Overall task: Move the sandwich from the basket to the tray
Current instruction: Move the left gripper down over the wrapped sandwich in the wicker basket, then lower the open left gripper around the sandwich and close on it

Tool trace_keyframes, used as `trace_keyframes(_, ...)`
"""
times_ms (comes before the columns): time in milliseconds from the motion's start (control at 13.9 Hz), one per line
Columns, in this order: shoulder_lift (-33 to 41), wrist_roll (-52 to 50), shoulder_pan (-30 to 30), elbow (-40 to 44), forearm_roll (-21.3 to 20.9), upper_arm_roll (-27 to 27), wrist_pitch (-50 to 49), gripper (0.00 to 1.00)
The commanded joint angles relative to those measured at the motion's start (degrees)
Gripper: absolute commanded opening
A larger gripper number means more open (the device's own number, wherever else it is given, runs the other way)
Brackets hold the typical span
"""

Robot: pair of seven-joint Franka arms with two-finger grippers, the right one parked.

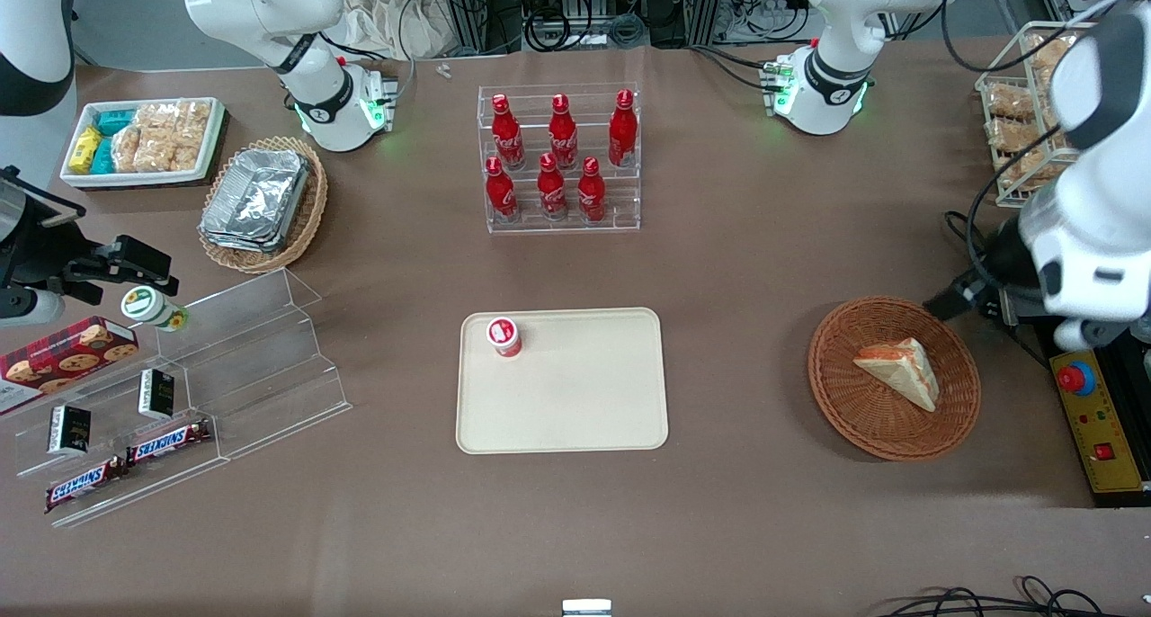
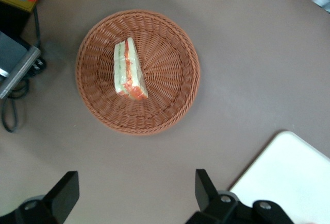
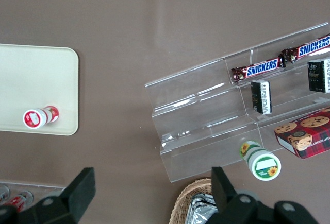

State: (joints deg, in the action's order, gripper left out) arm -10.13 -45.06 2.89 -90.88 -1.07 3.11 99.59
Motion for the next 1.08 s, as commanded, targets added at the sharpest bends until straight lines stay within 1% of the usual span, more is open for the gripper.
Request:
trace_keyframes(0, 2.21, -2.58, -0.08, -11.21, -0.78, -2.75, 9.45, 1.00)
trace_keyframes(144, 1.78, -2.66, -0.08, -16.85, -0.25, -4.59, 15.35, 1.00)
trace_keyframes(288, 0.56, -2.67, -0.34, -21.86, 0.37, -5.13, 21.93, 1.00)
trace_keyframes(505, -1.29, -2.67, -2.80, -30.39, 0.46, -5.22, 34.33, 1.00)
trace_keyframes(793, -6.30, -5.12, -3.86, -31.11, 0.46, -5.22, 40.85, 1.00)
trace_keyframes(1009, -8.23, -5.39, -3.86, -30.76, 2.03, -5.22, 43.14, 1.00)
